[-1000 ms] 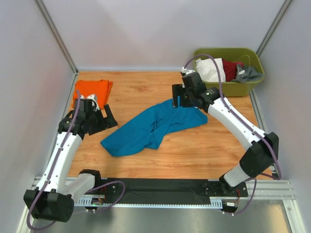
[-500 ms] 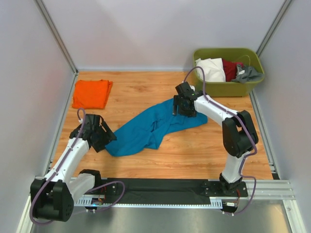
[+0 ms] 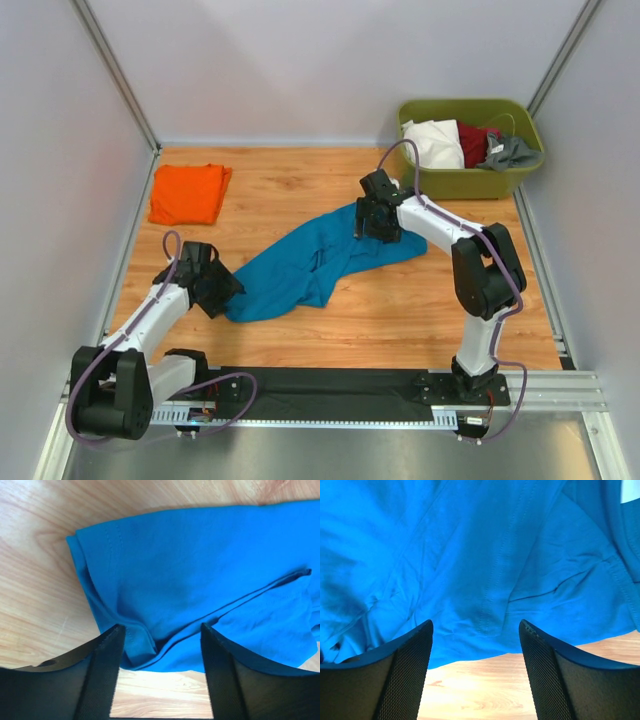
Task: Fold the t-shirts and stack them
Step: Flatten the tshirt out
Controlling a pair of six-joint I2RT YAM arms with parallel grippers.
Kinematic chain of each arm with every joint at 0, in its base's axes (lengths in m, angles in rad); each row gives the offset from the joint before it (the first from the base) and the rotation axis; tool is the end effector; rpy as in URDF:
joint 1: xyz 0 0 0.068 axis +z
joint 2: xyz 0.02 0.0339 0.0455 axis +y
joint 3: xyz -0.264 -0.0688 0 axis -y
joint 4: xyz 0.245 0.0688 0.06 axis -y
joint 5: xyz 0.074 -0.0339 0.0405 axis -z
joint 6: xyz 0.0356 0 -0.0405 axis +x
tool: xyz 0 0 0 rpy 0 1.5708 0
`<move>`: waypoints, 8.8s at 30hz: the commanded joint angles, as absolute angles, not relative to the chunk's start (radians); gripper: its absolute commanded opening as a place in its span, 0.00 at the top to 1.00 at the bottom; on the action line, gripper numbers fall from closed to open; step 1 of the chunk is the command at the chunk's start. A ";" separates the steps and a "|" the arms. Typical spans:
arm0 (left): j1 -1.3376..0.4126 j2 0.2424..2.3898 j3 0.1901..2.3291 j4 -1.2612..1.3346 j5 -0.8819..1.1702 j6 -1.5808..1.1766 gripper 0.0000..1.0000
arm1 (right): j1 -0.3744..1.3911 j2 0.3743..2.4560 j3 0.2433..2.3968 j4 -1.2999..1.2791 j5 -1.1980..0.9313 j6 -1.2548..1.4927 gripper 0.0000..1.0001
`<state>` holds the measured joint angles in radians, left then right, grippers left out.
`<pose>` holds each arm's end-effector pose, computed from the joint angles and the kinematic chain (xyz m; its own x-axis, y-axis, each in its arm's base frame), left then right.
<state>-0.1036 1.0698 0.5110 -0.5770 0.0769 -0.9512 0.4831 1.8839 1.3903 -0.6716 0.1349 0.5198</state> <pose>0.1776 -0.0212 0.1667 -0.6340 -0.7502 -0.1880 -0.6558 0.6503 -0.3835 0.3464 0.1763 0.2010 -0.9115 0.0776 -0.4038 0.0455 0.9950 0.0887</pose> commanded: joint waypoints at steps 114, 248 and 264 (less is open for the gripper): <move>-0.130 1.103 0.819 -0.426 0.209 -0.813 0.23 | 0.457 1.582 1.720 -0.802 0.163 0.388 1.00; 0.061 1.014 0.745 -0.632 0.110 -0.646 1.00 | 0.486 1.362 1.187 -1.077 0.114 0.524 0.24; 0.061 1.029 0.764 -0.630 0.100 -0.630 1.00 | 0.624 1.565 1.256 -1.267 0.319 0.574 1.00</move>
